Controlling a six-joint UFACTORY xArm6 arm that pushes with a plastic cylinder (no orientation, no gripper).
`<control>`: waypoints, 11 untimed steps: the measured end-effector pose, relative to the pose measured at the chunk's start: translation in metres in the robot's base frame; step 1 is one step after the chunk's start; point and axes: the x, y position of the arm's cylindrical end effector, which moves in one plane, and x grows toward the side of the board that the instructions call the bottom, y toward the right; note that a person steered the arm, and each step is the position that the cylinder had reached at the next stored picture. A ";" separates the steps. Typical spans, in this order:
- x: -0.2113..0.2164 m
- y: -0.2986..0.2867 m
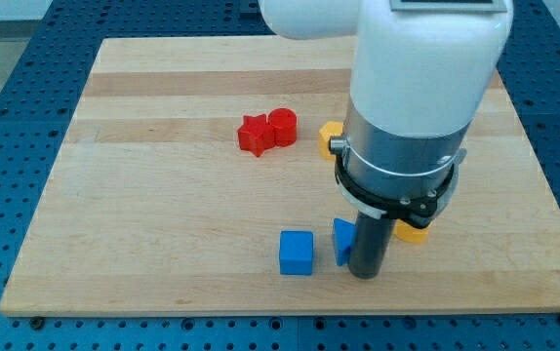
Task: Move yellow heart ta bit down and right
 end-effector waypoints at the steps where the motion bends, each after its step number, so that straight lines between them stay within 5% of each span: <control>1: 0.000 -0.003; 3: 0.002 0.056; 5: -0.050 0.144; 7: -0.096 0.047; 10: -0.038 0.087; 11: -0.033 0.060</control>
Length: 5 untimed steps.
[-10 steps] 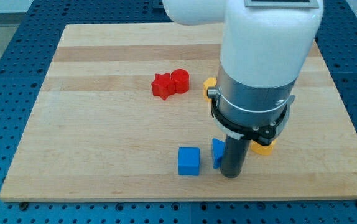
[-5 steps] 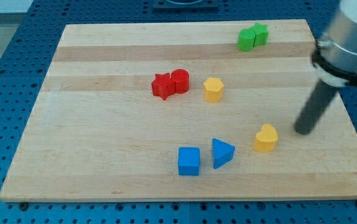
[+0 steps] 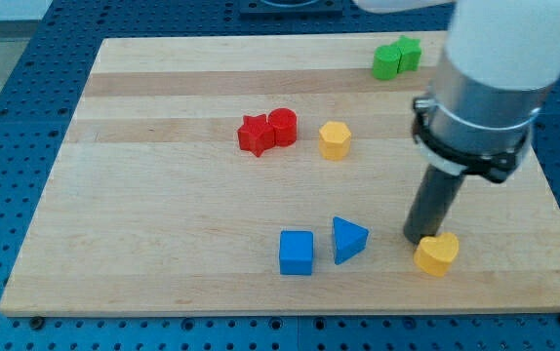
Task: Move yellow heart ta bit down and right
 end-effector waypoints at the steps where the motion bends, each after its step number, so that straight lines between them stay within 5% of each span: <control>1: 0.039 0.006; 5: 0.067 -0.050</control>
